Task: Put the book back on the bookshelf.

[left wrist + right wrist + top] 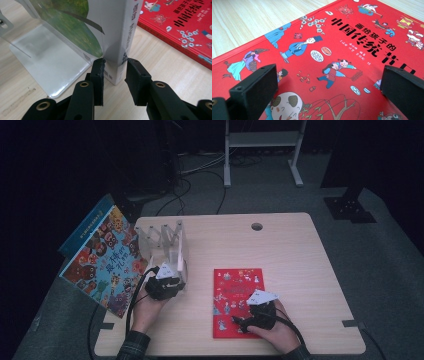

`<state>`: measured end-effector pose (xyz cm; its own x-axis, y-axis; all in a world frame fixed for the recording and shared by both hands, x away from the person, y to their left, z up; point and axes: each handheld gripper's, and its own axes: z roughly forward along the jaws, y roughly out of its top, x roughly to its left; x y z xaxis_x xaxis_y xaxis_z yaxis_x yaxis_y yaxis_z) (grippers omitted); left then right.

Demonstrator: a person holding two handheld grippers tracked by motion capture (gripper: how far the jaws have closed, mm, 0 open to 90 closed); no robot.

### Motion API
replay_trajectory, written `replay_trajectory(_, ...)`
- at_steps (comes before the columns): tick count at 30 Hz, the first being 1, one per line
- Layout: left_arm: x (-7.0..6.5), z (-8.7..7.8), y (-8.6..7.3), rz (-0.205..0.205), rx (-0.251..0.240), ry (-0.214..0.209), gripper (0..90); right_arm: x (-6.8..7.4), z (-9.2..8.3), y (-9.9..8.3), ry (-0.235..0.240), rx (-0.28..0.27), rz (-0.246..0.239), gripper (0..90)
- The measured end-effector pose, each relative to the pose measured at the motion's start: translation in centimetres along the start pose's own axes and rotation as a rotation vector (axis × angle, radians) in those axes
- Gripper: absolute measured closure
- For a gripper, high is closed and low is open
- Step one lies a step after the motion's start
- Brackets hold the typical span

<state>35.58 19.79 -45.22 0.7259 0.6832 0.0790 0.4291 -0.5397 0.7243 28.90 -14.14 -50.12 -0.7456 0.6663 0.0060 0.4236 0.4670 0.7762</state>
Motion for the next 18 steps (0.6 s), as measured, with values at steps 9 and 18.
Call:
replay_trajectory(9, 0.20, -0.10, -0.36, -0.013, -0.014, -0.005, 65.9, 0.01, 0.00, 0.00, 0.000, 0.000, 0.000, 0.6)
replay_trajectory(18, -0.19, -0.90, -0.76, -0.012, -0.032, -0.017, 53.1, 0.02, -0.02, 0.00, 0.000, -0.002, 0.000, 0.8)
